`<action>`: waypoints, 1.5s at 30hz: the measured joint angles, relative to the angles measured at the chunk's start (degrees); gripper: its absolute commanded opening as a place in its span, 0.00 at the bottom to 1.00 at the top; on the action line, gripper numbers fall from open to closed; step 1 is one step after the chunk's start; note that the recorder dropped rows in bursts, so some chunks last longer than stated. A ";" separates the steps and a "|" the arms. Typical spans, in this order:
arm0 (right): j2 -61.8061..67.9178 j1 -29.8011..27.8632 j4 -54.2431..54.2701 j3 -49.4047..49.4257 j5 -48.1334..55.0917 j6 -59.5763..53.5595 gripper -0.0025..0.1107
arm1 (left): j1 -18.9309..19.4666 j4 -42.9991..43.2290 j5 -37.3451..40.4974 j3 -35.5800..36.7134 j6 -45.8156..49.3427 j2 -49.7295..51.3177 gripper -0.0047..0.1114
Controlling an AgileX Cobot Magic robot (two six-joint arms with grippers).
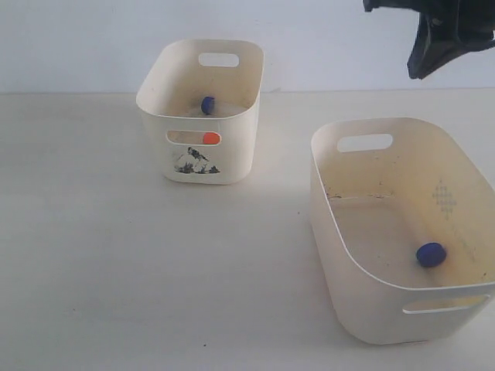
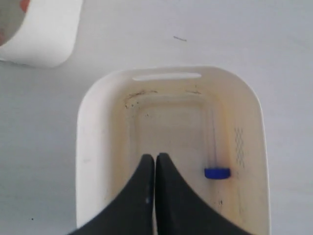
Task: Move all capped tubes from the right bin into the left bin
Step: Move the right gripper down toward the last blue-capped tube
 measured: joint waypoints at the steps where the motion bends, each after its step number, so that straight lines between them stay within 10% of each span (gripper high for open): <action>1: 0.00 0.00 -0.15 1.37 0.00 1.04 0.02 | 0.00 0.00 0.00 0.00 0.00 0.00 0.08; 45: 13.97 7.23 -12.81 15.71 0.34 13.04 0.02 | 0.00 0.00 0.00 0.00 0.00 0.00 0.08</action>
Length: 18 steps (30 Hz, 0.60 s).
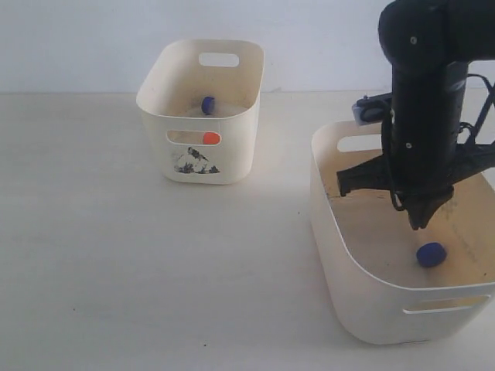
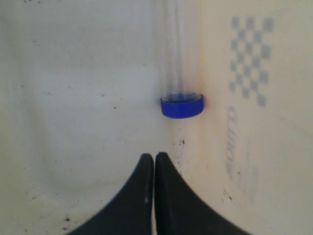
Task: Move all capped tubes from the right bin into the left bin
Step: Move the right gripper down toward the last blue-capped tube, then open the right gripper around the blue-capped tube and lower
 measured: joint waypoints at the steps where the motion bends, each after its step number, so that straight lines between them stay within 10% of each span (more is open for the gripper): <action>1: 0.72 0.00 0.12 0.00 0.00 0.00 0.02 | 0.00 0.00 0.00 0.00 0.00 0.00 0.08; 18: 6.85 2.96 -2.45 0.00 0.00 -0.26 0.02 | 0.00 0.00 0.00 0.00 0.00 0.00 0.08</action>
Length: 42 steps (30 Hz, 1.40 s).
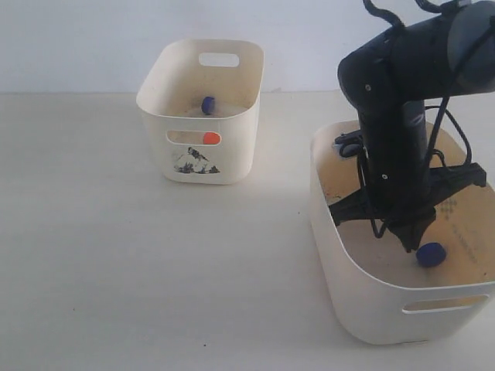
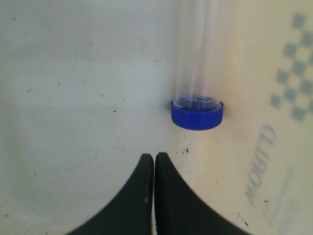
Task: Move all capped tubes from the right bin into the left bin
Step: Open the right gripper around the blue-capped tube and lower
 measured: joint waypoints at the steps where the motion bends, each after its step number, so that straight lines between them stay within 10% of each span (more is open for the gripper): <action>1: 0.14 0.00 -0.27 0.00 0.00 0.31 0.02 | 0.00 0.00 0.00 0.00 0.00 0.00 0.08; 42: 3.29 0.00 -1.43 0.00 0.00 -0.27 0.02 | 0.00 0.00 0.00 0.00 0.00 0.00 0.08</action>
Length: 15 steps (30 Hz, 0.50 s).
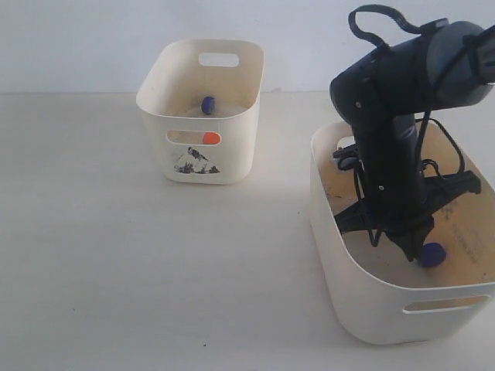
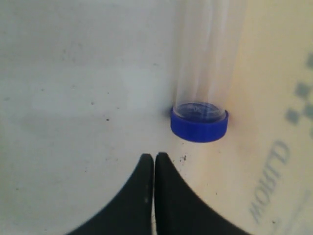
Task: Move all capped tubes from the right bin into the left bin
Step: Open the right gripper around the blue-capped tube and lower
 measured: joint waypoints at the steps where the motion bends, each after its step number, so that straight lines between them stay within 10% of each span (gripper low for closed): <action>1: 0.03 0.00 -0.04 0.00 0.00 0.00 0.02 | 0.00 0.00 0.00 0.00 0.00 0.00 0.08; 7: 0.80 0.00 -0.76 0.00 0.00 -0.12 0.07 | 0.00 0.00 0.00 0.00 0.00 0.00 0.08; 15: 0.80 0.00 -3.37 0.00 0.00 -0.12 0.66 | 0.00 0.00 0.00 0.00 0.00 0.00 0.08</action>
